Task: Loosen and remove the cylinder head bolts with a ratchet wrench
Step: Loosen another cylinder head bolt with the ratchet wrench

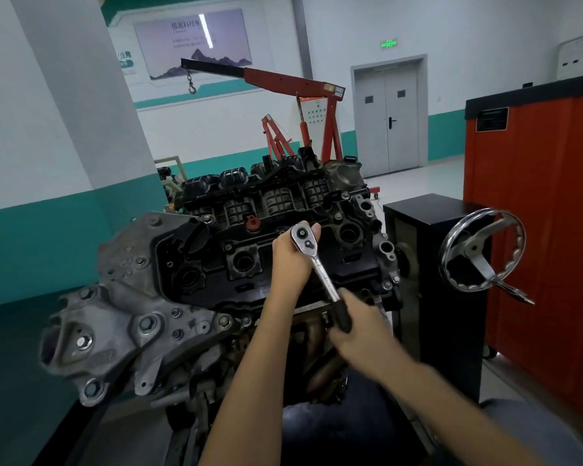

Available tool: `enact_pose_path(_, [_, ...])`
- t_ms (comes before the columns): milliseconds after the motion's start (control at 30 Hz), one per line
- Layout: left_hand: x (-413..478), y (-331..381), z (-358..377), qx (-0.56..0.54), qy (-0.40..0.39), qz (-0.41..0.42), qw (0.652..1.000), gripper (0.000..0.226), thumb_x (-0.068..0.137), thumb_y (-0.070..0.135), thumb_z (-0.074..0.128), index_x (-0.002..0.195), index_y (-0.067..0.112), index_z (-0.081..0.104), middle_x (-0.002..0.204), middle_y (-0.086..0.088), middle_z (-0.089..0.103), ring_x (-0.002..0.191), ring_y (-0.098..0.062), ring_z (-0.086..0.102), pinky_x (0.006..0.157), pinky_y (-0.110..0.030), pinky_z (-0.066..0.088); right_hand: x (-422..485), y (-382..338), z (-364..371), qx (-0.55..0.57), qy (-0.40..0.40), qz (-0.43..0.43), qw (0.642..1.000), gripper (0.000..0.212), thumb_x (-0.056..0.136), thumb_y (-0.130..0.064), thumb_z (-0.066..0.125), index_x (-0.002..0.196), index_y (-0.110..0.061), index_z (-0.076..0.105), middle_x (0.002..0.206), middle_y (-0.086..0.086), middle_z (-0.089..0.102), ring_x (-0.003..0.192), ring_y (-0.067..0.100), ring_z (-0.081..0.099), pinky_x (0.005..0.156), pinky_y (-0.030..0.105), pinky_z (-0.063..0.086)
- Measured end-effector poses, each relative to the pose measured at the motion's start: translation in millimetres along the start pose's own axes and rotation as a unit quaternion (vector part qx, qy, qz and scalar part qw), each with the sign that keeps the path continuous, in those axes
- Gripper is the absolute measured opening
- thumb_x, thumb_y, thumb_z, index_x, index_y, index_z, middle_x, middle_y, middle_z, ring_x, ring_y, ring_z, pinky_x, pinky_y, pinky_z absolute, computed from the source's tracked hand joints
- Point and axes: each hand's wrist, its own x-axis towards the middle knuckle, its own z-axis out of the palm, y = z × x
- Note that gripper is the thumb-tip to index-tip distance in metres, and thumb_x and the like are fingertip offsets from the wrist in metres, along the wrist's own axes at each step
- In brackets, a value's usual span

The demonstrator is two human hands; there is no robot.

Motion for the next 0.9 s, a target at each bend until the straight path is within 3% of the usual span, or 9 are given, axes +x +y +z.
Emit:
enact_pose_path(133, [4,3,-1,0.019,-0.023,0.0,1.0,0.054,0.093,0.016,0.06,0.046,0.031,0.04,0.048,0.014,0.036,0.053,-0.004,0.031,0.058,-0.024,0.031,37,8,-88,-0.175,-0.095,-0.057,0.978,0.029,0.08,-0.001,0.061,0.091,-0.025,0.051,0.069,0.0,0.056,0.055,0.014,0.056,0.051,0.024,0.044])
enact_pose_path(233, [4,3,-2,0.002,-0.018,0.006,1.0,0.054,0.094,0.011,0.058,0.047,0.03,0.041,0.049,0.015,0.038,0.054,-0.004,0.032,0.055,-0.017,0.032,57,6,-107,-0.32,-0.061,-0.106,0.939,0.024,0.082,-0.01,0.061,0.089,-0.028,0.046,0.066,-0.009,0.049,0.056,0.013,0.053,0.052,0.024,0.039])
enact_pose_path(333, [-3,2,1,-0.022,-0.004,0.01,1.0,0.05,0.096,0.015,0.057,0.054,0.025,0.033,0.052,0.015,0.034,0.057,-0.007,0.03,0.058,-0.022,0.03,35,15,-75,-0.193,-0.044,-0.065,0.978,0.024,0.08,-0.008,0.06,0.087,-0.027,0.047,0.065,0.001,0.051,0.05,0.014,0.051,0.048,0.029,0.044])
enact_pose_path(400, [-5,4,4,-0.029,0.011,0.009,0.999,0.049,0.097,0.015,0.057,0.057,0.021,0.029,0.052,0.014,0.029,0.055,-0.006,0.026,0.058,-0.022,0.029,9,15,-34,-0.073,0.0,-0.025,0.997,0.027,0.078,-0.008,0.061,0.078,-0.027,0.042,0.061,0.004,0.049,0.045,0.012,0.045,0.044,0.026,0.039])
enact_pose_path(533, [-4,6,8,-0.021,0.047,0.004,0.999,0.048,0.097,0.011,0.057,0.061,0.018,0.025,0.058,0.005,0.022,0.054,-0.006,0.02,0.054,-0.021,0.024,-10,-10,43,0.078,0.121,0.019,0.989,0.024,0.076,-0.001,0.059,0.082,-0.021,0.047,0.059,-0.002,0.044,0.05,0.004,0.049,0.042,0.009,0.034])
enact_pose_path(633, [-2,6,5,0.027,0.039,0.002,0.999,0.049,0.098,0.015,0.056,0.061,0.019,0.025,0.058,0.005,0.022,0.056,-0.011,0.02,0.059,-0.03,0.024,-9,-24,59,0.138,0.101,0.033,0.985,0.024,0.079,-0.001,0.055,0.081,-0.022,0.043,0.061,-0.001,0.045,0.05,0.002,0.051,0.042,0.01,0.034])
enact_pose_path(733, [2,3,-2,0.022,0.005,-0.006,1.0,0.054,0.096,0.015,0.058,0.054,0.029,0.027,0.051,0.011,0.026,0.054,-0.008,0.023,0.059,-0.028,0.025,-4,-9,23,0.031,0.04,0.023,0.998,0.021,0.077,-0.004,0.057,0.092,-0.018,0.05,0.068,0.008,0.053,0.055,0.014,0.05,0.046,0.021,0.038])
enact_pose_path(800, [4,2,-4,0.019,-0.031,-0.004,0.999,0.057,0.095,0.016,0.059,0.047,0.031,0.033,0.048,0.013,0.03,0.054,-0.007,0.027,0.06,-0.028,0.027,7,4,-26,-0.042,-0.023,-0.026,0.999,0.025,0.075,-0.001,0.058,0.085,-0.023,0.052,0.065,0.007,0.054,0.056,0.019,0.05,0.05,0.026,0.04])
enact_pose_path(900, [6,7,-4,0.038,-0.05,0.002,0.998,0.056,0.094,0.013,0.058,0.044,0.03,0.04,0.046,0.014,0.038,0.05,-0.002,0.032,0.058,-0.026,0.03,46,2,-101,-0.228,-0.099,-0.082,0.965,0.037,0.08,-0.002,0.062,0.078,-0.035,0.044,0.068,-0.006,0.052,0.053,0.007,0.052,0.048,0.014,0.036])
